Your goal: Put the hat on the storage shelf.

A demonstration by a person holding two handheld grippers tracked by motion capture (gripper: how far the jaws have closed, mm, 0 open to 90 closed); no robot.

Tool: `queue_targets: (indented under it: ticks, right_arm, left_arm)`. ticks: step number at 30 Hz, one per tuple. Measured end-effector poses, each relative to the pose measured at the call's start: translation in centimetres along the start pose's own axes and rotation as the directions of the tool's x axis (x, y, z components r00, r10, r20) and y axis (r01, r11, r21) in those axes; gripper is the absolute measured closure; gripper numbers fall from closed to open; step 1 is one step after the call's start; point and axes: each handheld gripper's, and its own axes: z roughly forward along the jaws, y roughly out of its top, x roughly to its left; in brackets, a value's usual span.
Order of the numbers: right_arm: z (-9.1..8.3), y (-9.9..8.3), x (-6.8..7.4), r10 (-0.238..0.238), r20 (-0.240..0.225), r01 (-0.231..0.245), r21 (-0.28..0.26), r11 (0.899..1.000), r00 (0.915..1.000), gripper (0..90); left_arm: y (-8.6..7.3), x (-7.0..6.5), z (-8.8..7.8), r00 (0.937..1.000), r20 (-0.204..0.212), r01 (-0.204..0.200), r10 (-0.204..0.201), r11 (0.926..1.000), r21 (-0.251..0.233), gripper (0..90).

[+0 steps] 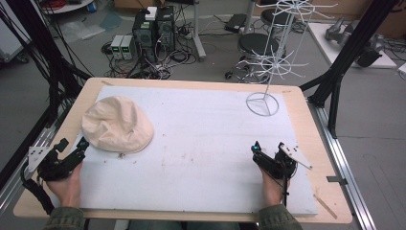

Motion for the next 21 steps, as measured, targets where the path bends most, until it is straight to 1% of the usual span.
queue_targets:
  ticks: [2, 11, 12, 16, 21]
  right_arm:
    - [0.06, 0.0, -0.08, -0.006, -0.001, 0.006, -0.004, 1.0, 1.0, 7.4]
    - [0.1, -0.04, -0.07, -0.004, -0.003, 0.004, -0.001, 1.0, 1.0, 7.4]
    - [0.1, -0.02, -0.12, -0.01, -0.004, 0.01, -0.003, 1.0, 0.9999, 7.4]
    - [0.1, -0.03, -0.08, 0.001, -0.002, -0.001, 0.003, 1.0, 1.0, 7.4]
    - [0.16, -0.04, -0.06, 0.001, -0.003, -0.001, 0.002, 1.0, 1.0, 7.4]
  left_arm:
    - [-0.01, 0.01, 0.01, 1.0, 0.0, 0.001, -0.001, 1.0, 0.001, 30.0]
    - [-0.04, 0.01, 0.05, 1.0, 0.001, -0.003, 0.003, 1.0, 0.007, 30.0]
    - [-0.05, 0.02, 0.06, 1.0, 0.001, -0.003, 0.003, 1.0, 0.007, 30.1]
    - [-0.06, 0.05, 0.08, 1.0, 0.0, -0.002, 0.002, 1.0, 0.008, 30.1]
    - [-0.08, 0.03, 0.1, 1.0, 0.001, -0.001, 0.001, 0.9999, 0.011, 30.1]
